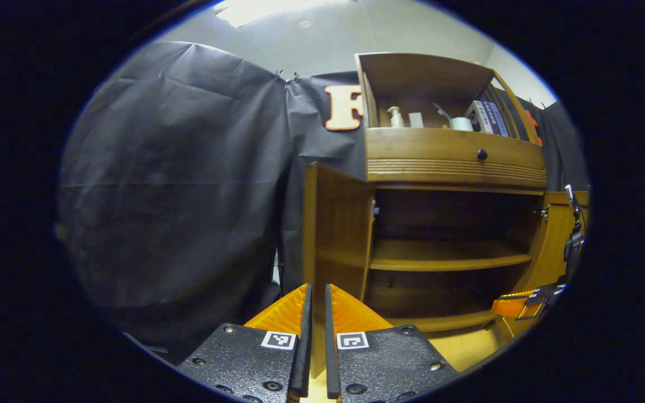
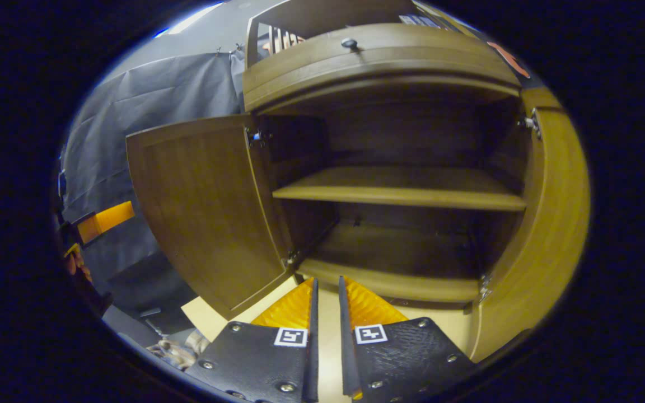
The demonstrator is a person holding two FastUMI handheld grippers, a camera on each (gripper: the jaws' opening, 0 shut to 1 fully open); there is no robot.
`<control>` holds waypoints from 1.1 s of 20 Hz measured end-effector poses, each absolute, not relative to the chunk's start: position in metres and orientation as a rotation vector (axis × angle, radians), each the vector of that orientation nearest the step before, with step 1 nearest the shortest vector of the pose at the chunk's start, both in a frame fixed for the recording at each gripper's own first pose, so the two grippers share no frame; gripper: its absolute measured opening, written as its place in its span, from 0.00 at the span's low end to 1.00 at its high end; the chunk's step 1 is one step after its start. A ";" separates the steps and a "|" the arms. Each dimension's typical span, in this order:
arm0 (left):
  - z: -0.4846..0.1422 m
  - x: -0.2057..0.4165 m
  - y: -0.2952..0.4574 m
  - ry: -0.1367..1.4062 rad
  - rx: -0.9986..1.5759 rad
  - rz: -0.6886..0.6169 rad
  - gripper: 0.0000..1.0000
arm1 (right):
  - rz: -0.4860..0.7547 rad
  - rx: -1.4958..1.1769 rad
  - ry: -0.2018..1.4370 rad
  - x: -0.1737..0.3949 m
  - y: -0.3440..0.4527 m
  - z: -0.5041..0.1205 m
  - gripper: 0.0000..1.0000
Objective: Open the right door of the double-door shoe cabinet with the right hand, and open the left door with the left hand.
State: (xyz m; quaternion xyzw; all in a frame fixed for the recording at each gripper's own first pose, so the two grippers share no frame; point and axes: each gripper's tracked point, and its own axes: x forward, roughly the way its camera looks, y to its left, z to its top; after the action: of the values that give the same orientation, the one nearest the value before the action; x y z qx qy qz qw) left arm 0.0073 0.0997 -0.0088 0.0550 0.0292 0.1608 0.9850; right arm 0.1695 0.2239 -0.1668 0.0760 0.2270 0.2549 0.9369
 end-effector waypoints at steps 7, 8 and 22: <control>0.010 0.041 0.038 0.012 0.105 0.168 0.13 | 0.407 0.155 0.254 0.186 0.171 -0.082 0.17; 0.012 0.045 0.031 0.010 0.102 0.153 0.13 | 0.384 0.148 0.239 0.185 0.165 -0.077 0.17; 0.034 0.068 -0.023 -0.052 0.056 0.033 0.96 | 0.203 0.180 0.171 0.156 0.103 -0.056 0.97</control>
State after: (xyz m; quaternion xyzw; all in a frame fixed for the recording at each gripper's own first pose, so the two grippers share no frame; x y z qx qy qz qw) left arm 0.0679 -0.0230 0.0339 0.0280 -0.0260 0.0166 0.9991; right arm 0.1555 0.1029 -0.0561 0.0895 0.0852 0.1012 0.9872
